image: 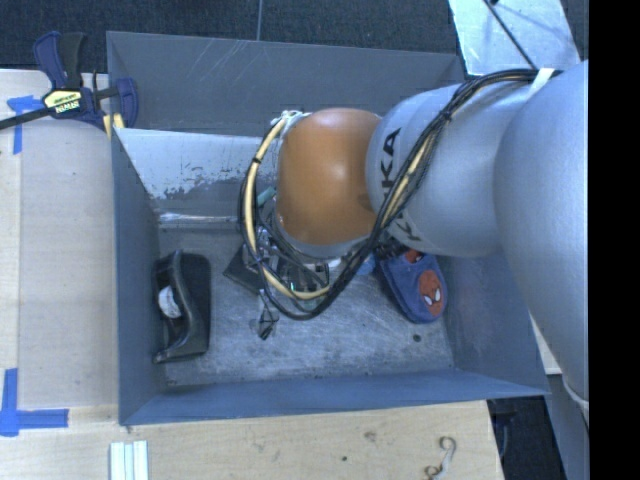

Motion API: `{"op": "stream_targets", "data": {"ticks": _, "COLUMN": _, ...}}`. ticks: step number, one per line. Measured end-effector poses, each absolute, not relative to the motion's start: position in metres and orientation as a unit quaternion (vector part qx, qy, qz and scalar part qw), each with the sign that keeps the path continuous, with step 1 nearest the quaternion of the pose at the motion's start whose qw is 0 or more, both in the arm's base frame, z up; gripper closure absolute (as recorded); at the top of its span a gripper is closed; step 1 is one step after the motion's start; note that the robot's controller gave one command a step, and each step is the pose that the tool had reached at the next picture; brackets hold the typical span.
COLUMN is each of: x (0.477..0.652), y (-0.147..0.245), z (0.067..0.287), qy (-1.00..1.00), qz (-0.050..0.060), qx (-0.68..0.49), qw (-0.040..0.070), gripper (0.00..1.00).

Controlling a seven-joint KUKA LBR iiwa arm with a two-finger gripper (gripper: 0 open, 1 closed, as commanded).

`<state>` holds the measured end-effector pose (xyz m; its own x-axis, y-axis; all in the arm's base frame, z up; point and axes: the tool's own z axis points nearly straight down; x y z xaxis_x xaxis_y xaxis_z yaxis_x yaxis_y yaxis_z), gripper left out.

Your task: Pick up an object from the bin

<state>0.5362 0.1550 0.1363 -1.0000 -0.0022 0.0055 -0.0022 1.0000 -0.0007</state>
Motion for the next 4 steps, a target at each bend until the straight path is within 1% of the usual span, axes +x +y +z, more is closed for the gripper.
{"op": "stream_targets", "data": {"ticks": 1, "x": 0.589, "y": 0.122, "z": 0.066, "qy": -1.000, "qz": 0.001, "qx": 0.002, "qw": -0.001, "gripper": 0.00}}
{"op": "stream_targets", "data": {"ticks": 2, "x": 0.589, "y": 0.124, "z": 0.071, "qy": -1.000, "qz": -0.001, "qx": 0.003, "qw": -0.003, "gripper": 1.00}}
{"op": "stream_targets", "data": {"ticks": 3, "x": 0.567, "y": 0.113, "z": 0.198, "qy": -1.000, "qz": -0.001, "qx": 0.002, "qw": -0.005, "gripper": 1.00}}
{"op": "stream_targets", "data": {"ticks": 4, "x": 0.555, "y": 0.111, "z": 0.244, "qy": -0.978, "qz": 0.000, "qx": 0.208, "qw": -0.004, "gripper": 1.00}}
